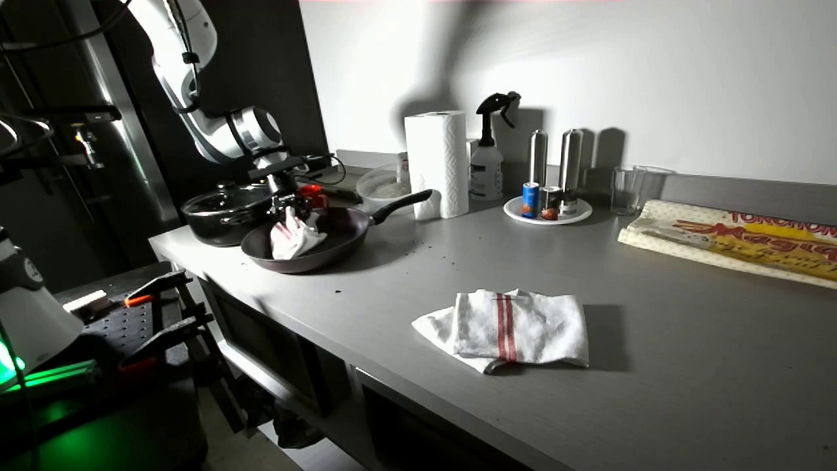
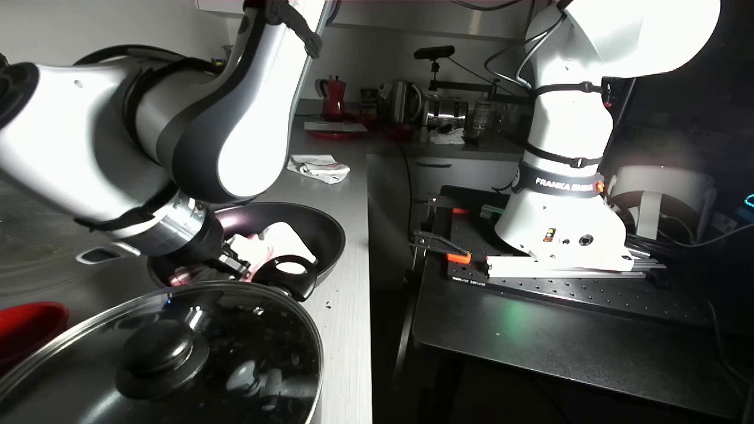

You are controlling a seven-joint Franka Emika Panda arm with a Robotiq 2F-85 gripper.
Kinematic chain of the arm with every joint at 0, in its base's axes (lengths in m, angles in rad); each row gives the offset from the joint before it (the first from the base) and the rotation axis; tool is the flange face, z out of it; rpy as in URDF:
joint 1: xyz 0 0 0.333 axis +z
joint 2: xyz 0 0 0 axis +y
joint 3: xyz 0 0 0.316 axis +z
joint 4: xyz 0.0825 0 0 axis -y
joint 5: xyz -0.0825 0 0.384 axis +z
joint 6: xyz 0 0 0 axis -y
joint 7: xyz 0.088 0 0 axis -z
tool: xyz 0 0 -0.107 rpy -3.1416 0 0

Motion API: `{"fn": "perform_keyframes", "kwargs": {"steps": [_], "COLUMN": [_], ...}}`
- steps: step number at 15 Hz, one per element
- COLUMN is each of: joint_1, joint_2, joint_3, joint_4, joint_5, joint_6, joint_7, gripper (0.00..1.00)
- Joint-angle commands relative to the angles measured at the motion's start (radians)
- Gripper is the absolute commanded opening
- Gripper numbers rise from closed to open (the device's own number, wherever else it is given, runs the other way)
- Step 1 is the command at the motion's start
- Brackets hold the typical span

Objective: Use the towel to wipe the pan

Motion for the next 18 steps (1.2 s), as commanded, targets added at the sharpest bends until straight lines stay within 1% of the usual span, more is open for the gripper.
{"fn": "perform_keyframes", "kwargs": {"steps": [1,6,8,11,14,18], "joint_1": [-0.072,-0.179,-0.203,-0.206,-0.192,-0.171], "joint_2": [0.027,0.017,0.016,0.018,0.016,0.012], "joint_3": [-0.026,-0.066,-0.078,-0.087,-0.081,-0.046], "joint_4": [0.062,0.112,0.126,0.130,0.110,0.051], "joint_5": [0.019,0.087,0.119,0.154,0.172,0.180], "joint_6": [0.058,0.129,0.147,0.162,0.157,0.143], "joint_7": [0.033,0.043,0.042,0.041,0.026,-0.021], "gripper": [0.03,0.03,0.03,0.03,0.03,0.03]}}
